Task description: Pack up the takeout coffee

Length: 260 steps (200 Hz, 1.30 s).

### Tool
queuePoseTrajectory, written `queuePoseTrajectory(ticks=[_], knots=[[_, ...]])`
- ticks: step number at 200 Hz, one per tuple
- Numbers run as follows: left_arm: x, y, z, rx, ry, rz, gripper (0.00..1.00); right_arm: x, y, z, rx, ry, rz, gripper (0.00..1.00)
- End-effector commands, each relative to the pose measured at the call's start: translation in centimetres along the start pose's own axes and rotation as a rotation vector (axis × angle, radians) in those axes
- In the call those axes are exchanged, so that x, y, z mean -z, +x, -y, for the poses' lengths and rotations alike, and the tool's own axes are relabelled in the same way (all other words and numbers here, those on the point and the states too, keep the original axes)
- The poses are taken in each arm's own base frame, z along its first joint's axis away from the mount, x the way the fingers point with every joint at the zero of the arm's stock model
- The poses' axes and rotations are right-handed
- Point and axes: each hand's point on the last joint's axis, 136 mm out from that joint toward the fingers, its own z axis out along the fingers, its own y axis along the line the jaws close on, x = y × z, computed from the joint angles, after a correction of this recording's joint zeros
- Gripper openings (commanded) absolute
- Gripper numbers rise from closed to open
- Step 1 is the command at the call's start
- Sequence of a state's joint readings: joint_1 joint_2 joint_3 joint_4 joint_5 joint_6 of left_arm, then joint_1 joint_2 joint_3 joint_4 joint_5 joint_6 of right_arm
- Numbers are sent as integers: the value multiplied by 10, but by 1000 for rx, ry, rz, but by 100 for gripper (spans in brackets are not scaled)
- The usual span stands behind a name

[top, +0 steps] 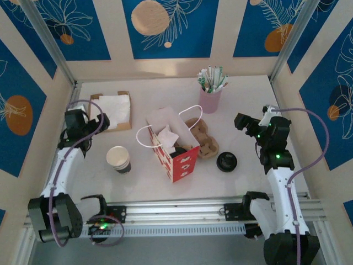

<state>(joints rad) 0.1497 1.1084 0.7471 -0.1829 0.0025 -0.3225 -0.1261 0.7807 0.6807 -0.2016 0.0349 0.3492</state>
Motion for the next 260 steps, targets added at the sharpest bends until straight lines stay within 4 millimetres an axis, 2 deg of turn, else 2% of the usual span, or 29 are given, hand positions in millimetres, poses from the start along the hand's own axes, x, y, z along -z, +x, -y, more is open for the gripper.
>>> queuePoseTrajectory(ticks=[1,41,72,113,138,173,181,231,260], knots=[[-6,-11,-14,-38,-19,115,100,-2,-12,12,-11,28,99,99],[-14,8,-32,-120,-69,221,100,-15,0,35,-11,92,170,99],[-20,12,-23,-186,0,295,100,-38,26,53,-14,134,151,99],[-50,18,-24,-195,5,239,100,-65,55,67,24,196,82,99],[-63,20,-23,-210,5,190,100,-80,66,65,58,200,47,99],[-72,23,-19,-225,33,162,100,-101,78,69,72,214,15,99],[-72,23,-17,-228,40,166,100,-106,82,70,76,214,8,99],[-61,25,-10,-260,70,218,100,-119,77,53,194,153,51,99],[-56,25,-10,-261,76,245,100,-131,90,35,300,101,56,99]])
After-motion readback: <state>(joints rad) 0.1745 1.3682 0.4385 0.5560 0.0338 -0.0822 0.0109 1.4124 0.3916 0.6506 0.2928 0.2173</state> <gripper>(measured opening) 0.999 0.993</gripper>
